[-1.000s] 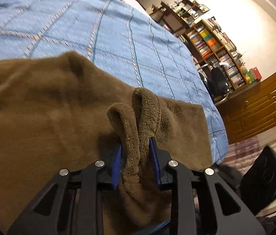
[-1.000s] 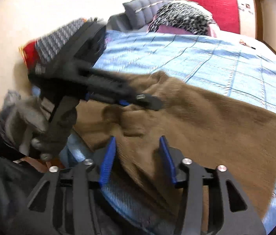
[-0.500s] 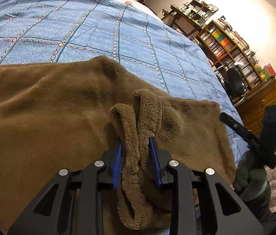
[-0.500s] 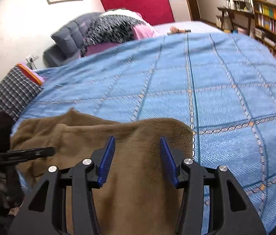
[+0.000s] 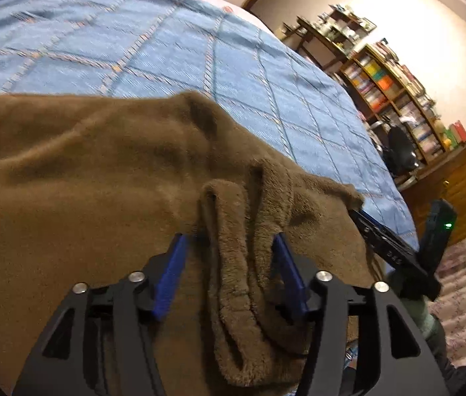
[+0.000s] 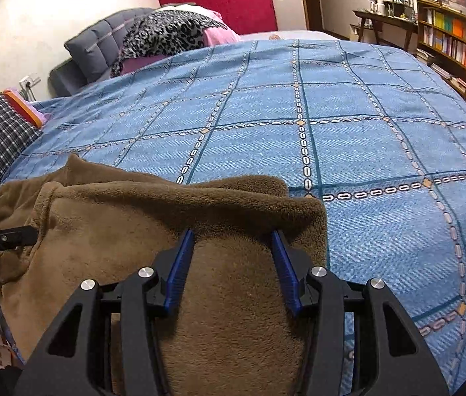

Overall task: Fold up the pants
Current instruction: 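Grasp the folded cuff end of the brown pants with the left tool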

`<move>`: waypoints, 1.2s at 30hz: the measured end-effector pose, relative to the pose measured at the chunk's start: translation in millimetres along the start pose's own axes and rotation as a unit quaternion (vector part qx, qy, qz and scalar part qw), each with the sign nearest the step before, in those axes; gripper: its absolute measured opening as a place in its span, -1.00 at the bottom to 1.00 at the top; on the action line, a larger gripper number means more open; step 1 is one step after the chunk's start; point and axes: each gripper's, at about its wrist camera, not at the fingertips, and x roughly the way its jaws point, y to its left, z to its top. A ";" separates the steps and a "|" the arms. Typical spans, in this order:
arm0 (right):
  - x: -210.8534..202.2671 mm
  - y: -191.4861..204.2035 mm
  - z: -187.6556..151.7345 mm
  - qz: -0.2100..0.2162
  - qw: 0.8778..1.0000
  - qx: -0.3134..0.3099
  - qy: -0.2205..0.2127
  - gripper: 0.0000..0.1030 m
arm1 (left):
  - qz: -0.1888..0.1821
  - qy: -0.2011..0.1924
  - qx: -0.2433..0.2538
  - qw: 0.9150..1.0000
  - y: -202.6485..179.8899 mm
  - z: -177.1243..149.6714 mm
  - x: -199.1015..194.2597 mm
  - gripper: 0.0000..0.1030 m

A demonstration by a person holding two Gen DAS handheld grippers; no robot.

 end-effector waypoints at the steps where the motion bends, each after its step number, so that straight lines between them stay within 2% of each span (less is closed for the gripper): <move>1: -5.8 3.5 3.2 -0.006 1.000 0.003 0.000 -0.03 | 0.008 -0.009 -0.001 1.000 1.3 -0.2 -6.8 0.26; 6: -30.0 21.4 13.8 -0.011 1.000 0.000 -0.018 -0.03 | 0.033 -0.044 -0.023 0.998 20.6 -5.7 -42.7 0.30; 11: -41.8 61.7 16.5 0.017 0.998 -0.047 -0.035 -0.03 | 0.071 -0.076 -0.077 0.992 56.2 -15.7 -82.9 0.30; 19: -38.2 126.0 13.0 0.085 0.991 -0.104 -0.024 -0.02 | 0.130 -0.135 -0.165 0.968 116.5 -39.7 -148.7 0.33; 25: -29.8 161.7 4.4 0.107 0.984 -0.141 -0.008 -0.02 | 0.184 -0.181 -0.229 0.938 161.4 -58.7 -187.2 0.33; 26: -28.4 164.0 3.3 0.108 0.984 -0.142 -0.006 -0.02 | 0.188 -0.186 -0.241 0.934 170.1 -60.6 -189.9 0.33; 29: -25.4 171.1 0.1 0.108 0.983 -0.150 0.002 -0.02 | 0.191 -0.187 -0.256 0.929 187.1 -61.4 -188.9 0.33; 33: -19.7 176.4 -3.5 0.104 0.983 -0.154 0.012 -0.02 | 0.165 -0.188 -0.267 0.931 203.9 -59.8 -179.0 0.33; 36: -13.5 177.5 -3.3 0.099 0.983 -0.153 0.019 -0.02 | 0.149 -0.191 -0.284 0.928 214.4 -58.0 -174.2 0.33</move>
